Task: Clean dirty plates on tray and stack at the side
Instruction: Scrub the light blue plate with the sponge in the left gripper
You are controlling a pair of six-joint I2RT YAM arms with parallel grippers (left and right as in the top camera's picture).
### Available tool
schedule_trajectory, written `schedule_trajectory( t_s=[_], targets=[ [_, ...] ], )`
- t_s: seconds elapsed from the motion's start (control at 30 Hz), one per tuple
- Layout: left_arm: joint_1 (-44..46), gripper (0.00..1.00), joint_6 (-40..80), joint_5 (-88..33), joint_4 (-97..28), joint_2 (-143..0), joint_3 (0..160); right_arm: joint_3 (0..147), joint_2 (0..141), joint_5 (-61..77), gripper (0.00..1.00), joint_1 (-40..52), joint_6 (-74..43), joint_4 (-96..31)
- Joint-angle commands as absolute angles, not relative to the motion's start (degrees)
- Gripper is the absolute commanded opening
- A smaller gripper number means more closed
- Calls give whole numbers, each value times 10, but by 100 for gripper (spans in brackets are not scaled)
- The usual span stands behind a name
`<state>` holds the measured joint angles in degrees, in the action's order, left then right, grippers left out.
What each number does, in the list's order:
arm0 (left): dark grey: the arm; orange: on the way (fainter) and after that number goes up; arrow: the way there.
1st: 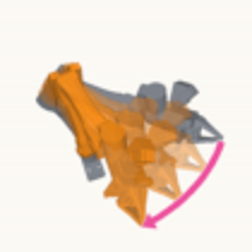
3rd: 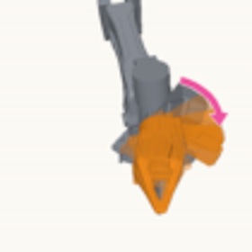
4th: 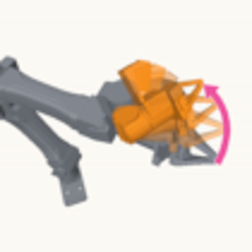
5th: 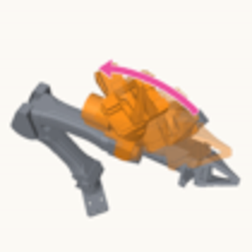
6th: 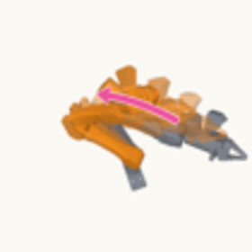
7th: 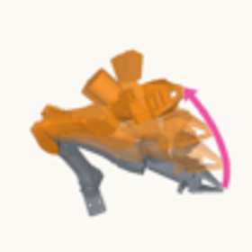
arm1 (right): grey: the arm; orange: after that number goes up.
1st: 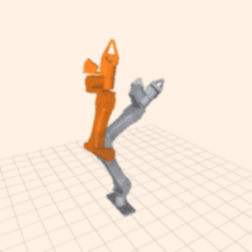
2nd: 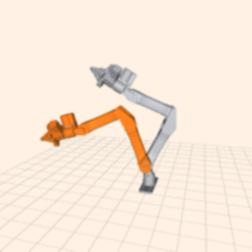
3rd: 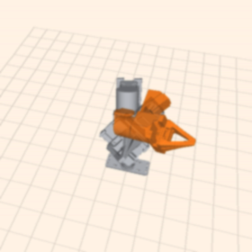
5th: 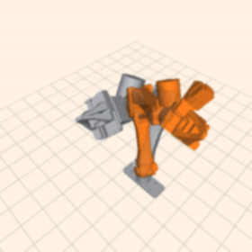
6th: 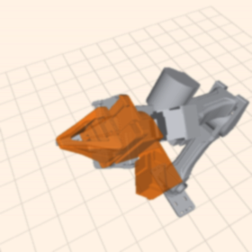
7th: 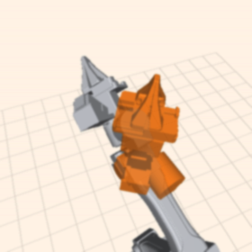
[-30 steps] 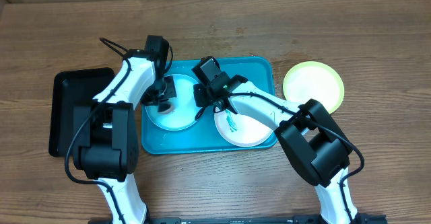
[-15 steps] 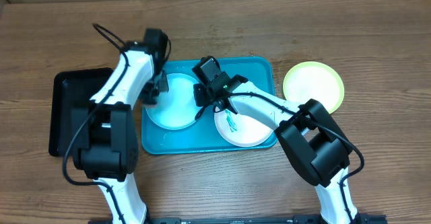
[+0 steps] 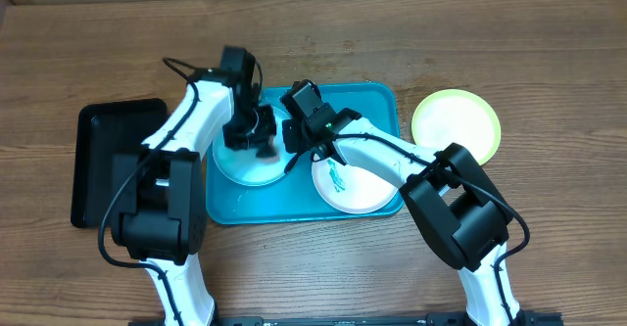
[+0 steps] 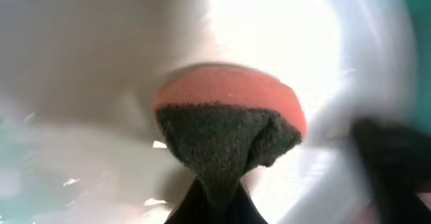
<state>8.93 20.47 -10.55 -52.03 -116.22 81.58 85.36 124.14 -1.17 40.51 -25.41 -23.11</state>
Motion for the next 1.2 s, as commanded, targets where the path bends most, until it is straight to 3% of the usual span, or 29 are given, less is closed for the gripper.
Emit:
schedule_trajectory(
  t_s=[0.0,0.37,0.53,0.67,0.9,1.17],
  targets=[
    [83,4,190,15,-528,-1169,792,851,1245,-25,4,401,-251,-228],
    [82,4,190,281,-528,-1169,782,851,1245,-25,4,401,-251,-229],
    [82,4,190,290,-495,-1169,783,851,1245,-25,4,401,-251,-230],
    [82,4,190,206,-443,-1169,783,851,1245,-25,4,401,-251,-228],
    [83,4,190,-106,-343,-1169,782,851,1245,-25,4,401,-251,-228],
    [83,4,128,-207,-364,-1169,782,851,1245,-26,4,401,-250,-227]
  ],
)
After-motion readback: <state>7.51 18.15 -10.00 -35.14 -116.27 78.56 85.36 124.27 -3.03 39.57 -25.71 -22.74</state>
